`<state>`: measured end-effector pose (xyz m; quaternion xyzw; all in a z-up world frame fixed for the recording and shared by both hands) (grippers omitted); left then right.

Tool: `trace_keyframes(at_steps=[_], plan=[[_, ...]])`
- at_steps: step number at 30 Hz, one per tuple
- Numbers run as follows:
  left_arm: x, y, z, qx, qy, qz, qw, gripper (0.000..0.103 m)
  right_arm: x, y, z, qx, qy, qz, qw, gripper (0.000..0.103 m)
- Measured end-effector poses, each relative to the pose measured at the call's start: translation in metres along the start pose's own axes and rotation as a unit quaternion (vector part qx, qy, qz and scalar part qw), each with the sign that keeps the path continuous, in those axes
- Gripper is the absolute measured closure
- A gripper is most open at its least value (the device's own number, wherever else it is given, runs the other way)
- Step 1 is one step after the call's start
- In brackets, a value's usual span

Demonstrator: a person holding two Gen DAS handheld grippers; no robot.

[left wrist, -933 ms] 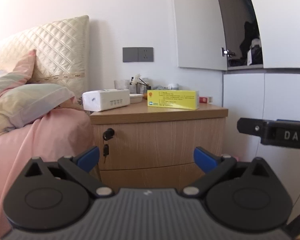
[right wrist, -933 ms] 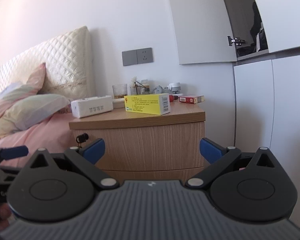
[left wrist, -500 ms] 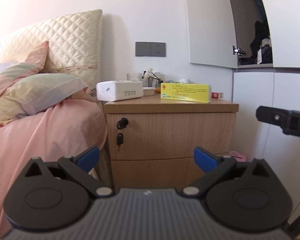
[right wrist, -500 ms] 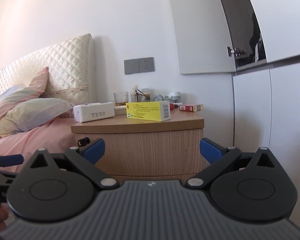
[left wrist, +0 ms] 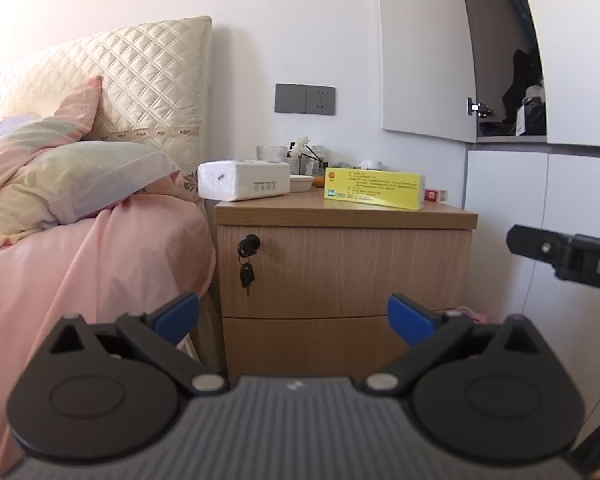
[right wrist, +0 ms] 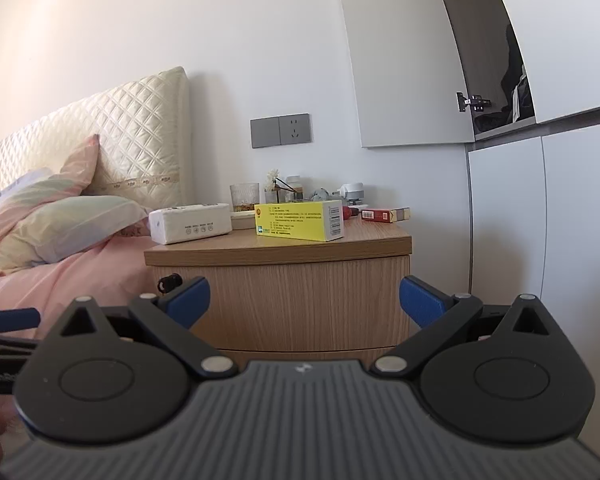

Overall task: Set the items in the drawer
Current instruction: 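Carry both tools toward the wooden nightstand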

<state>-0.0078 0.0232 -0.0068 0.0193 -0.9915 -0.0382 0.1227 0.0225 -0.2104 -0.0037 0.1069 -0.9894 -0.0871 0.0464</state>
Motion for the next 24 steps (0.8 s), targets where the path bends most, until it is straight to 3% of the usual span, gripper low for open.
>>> trace_keyframes(at_steps=[24], plan=[[0.004,0.001,0.003,0.002,-0.008,0.003,1.0000,0.000,0.008,-0.010,-0.004,-0.017,-0.013,-0.015,1.000,0.000]])
Point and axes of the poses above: each gripper's, at about its wrist camera, not at the fingertips, and x roughly against the way its jaws point, y to its left, z to its underside, the point moved 1 cm from there along -x, roughly the way its jaws point, and after that the axes turned 5 degrees about -x, right-handed, at the moved point
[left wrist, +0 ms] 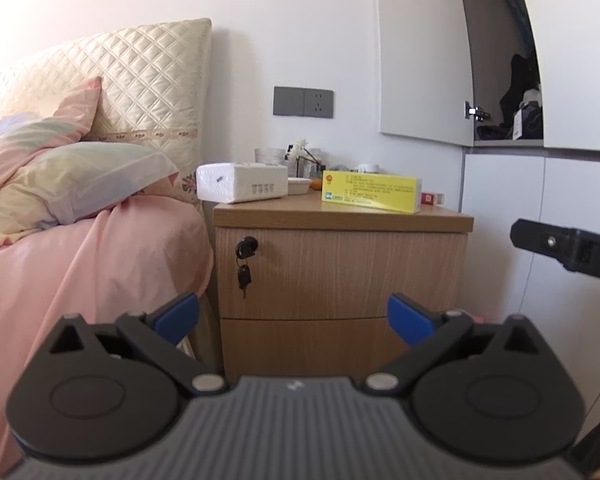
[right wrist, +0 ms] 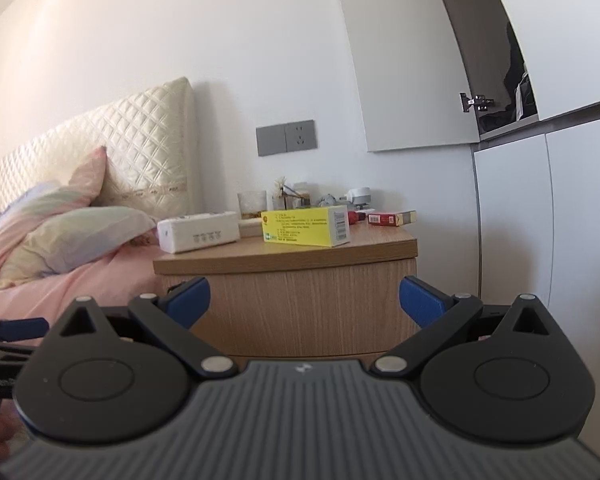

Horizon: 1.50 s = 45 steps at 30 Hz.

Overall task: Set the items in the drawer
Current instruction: 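Carry both tools toward the wooden nightstand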

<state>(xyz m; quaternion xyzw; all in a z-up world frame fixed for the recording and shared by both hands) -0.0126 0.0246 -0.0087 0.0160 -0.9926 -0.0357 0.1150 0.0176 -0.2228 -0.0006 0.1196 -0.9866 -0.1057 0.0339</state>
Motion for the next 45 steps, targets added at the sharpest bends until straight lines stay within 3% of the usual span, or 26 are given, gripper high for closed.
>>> trace_keyframes(at_steps=[19,27,32,39,45], plan=[[0.005,-0.002,0.002,-0.015,-0.023,-0.007,0.9996,0.000,0.004,-0.003,-0.001,-0.009,-0.012,-0.001,1.000,0.000],[0.010,-0.003,0.004,-0.019,-0.031,-0.018,0.9992,0.000,0.014,-0.010,-0.007,-0.069,-0.029,-0.013,0.997,0.000],[0.003,-0.005,0.002,-0.018,-0.030,-0.044,0.9984,0.000,0.010,-0.014,-0.007,-0.104,-0.028,-0.026,0.994,0.000],[-0.005,-0.012,0.003,-0.033,-0.028,-0.045,0.9981,0.000,0.007,-0.027,-0.013,-0.098,-0.040,-0.024,0.994,0.000],[-0.010,-0.010,0.003,-0.002,-0.020,-0.003,0.9998,0.000,0.005,-0.032,-0.023,-0.087,-0.028,-0.015,0.996,0.000]])
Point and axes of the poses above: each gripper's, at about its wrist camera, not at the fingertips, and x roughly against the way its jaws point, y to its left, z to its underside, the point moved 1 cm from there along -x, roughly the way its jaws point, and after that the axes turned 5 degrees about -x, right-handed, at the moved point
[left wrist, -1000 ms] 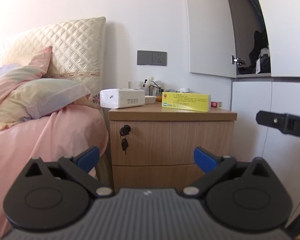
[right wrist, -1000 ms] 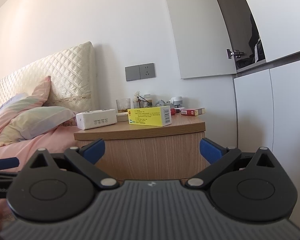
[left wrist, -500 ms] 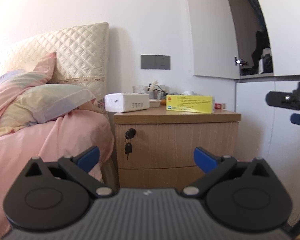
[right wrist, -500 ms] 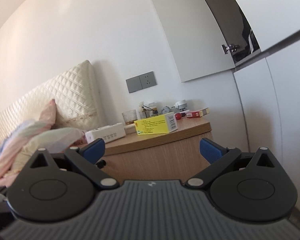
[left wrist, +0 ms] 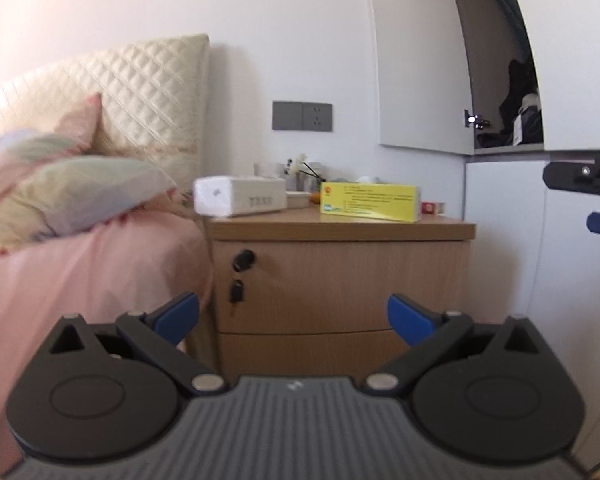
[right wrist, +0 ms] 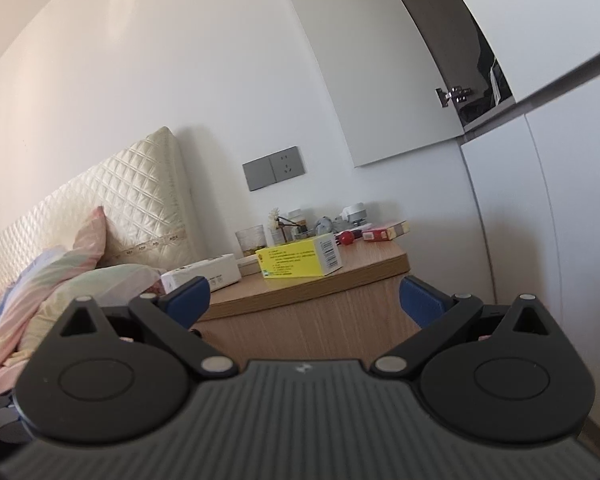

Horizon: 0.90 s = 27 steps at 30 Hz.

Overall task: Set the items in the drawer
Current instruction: 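Carry both tools toward the wooden nightstand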

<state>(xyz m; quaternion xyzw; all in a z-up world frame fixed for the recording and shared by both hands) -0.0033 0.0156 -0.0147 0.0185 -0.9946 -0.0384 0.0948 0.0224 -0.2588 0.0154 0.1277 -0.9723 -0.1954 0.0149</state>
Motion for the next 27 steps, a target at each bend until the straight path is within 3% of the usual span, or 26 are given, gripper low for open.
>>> trace_keyframes(at_steps=[9,15,18,22,27], plan=[[-0.019,-0.008,-0.008,-0.015,0.003,-0.015,0.9998,0.001,-0.017,0.012,-0.016,0.042,-0.011,-0.021,0.999,0.000],[-0.040,-0.008,-0.026,-0.034,0.014,-0.026,0.9990,0.001,-0.043,0.000,-0.033,0.044,-0.032,-0.040,0.998,0.000],[-0.057,-0.001,-0.043,-0.065,0.022,-0.009,0.9976,0.001,-0.056,-0.009,-0.045,0.047,-0.037,-0.041,0.997,0.000],[-0.080,0.017,-0.062,-0.060,0.014,-0.026,0.9977,0.001,-0.074,-0.023,-0.062,0.049,-0.047,-0.048,0.997,0.000],[-0.107,0.034,-0.057,-0.053,0.016,-0.038,0.9977,0.001,-0.104,-0.039,-0.069,0.043,-0.052,-0.055,0.996,0.000]])
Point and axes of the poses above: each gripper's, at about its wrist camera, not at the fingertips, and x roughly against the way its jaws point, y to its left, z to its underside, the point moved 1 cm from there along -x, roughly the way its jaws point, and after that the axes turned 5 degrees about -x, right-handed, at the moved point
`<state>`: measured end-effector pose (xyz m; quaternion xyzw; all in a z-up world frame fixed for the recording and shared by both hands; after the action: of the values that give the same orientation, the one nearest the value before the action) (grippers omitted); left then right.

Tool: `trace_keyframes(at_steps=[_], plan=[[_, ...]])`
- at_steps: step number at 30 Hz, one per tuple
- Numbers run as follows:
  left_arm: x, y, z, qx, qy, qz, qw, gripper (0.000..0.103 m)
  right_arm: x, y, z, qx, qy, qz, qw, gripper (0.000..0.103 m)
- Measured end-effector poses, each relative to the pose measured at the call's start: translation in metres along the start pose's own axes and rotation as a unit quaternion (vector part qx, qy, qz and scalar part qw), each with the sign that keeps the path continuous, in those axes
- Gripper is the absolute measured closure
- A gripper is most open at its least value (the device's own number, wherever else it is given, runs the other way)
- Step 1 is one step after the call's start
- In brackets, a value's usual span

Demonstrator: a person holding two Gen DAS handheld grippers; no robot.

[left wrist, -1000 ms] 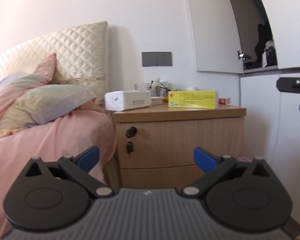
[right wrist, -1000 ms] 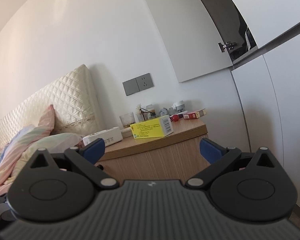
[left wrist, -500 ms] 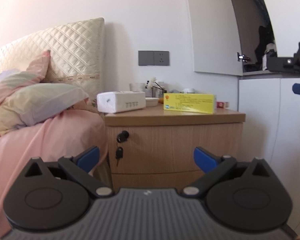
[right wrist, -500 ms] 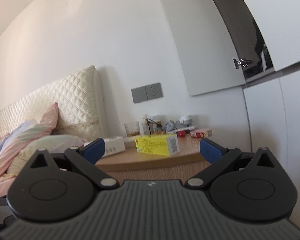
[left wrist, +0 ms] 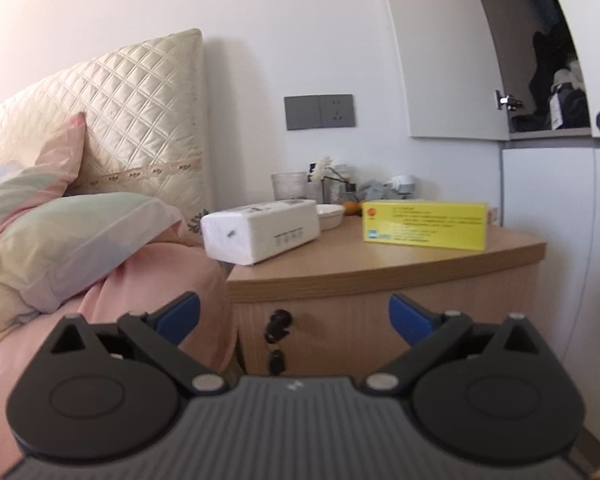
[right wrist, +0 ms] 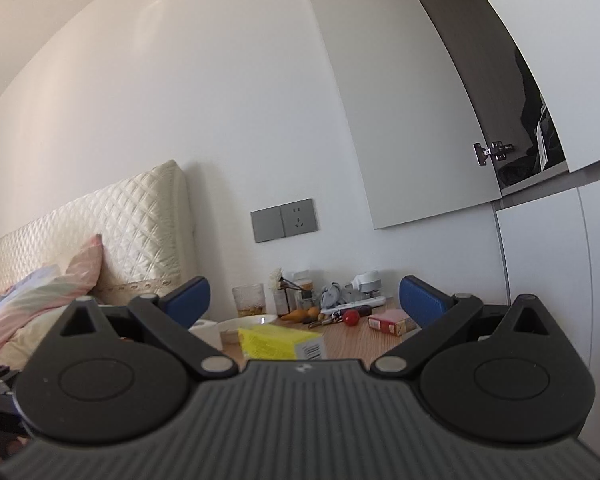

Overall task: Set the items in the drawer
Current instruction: 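Carry both tools toward the wooden nightstand, then lower the left tool toward the black knob on the drawer front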

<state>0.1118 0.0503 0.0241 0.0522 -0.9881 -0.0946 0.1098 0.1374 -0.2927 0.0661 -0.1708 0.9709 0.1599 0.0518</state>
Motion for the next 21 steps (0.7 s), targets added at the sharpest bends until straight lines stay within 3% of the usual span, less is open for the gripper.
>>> trace_keyframes(at_steps=[11,15,18,21], plan=[[-0.046,0.033,0.018,0.034,0.004,0.000,0.9994,0.001,-0.035,-0.023,0.022,0.044,-0.001,-0.014,0.999,0.000],[-0.058,0.038,0.029,0.025,0.013,-0.006,0.9996,0.001,-0.038,-0.038,0.032,0.026,-0.005,0.002,1.000,0.000],[-0.062,0.039,0.040,0.026,0.026,-0.005,0.9993,0.001,-0.041,-0.054,0.041,-0.002,0.015,0.020,1.000,0.000],[-0.062,0.037,0.045,0.021,0.027,0.002,0.9994,0.001,-0.039,-0.063,0.046,0.006,0.022,0.030,0.999,0.000]])
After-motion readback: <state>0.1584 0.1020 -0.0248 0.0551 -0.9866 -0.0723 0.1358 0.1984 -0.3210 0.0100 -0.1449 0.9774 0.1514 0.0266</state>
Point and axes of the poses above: each gripper's, at about its wrist camera, not at the fingertips, and x roughly against the way its jaws point, y to its left, z to its underside, the point moved 1 cm from there along -x, roughly the way its jaws point, and after that the axes turned 5 degrees about -x, right-handed, at the moved point
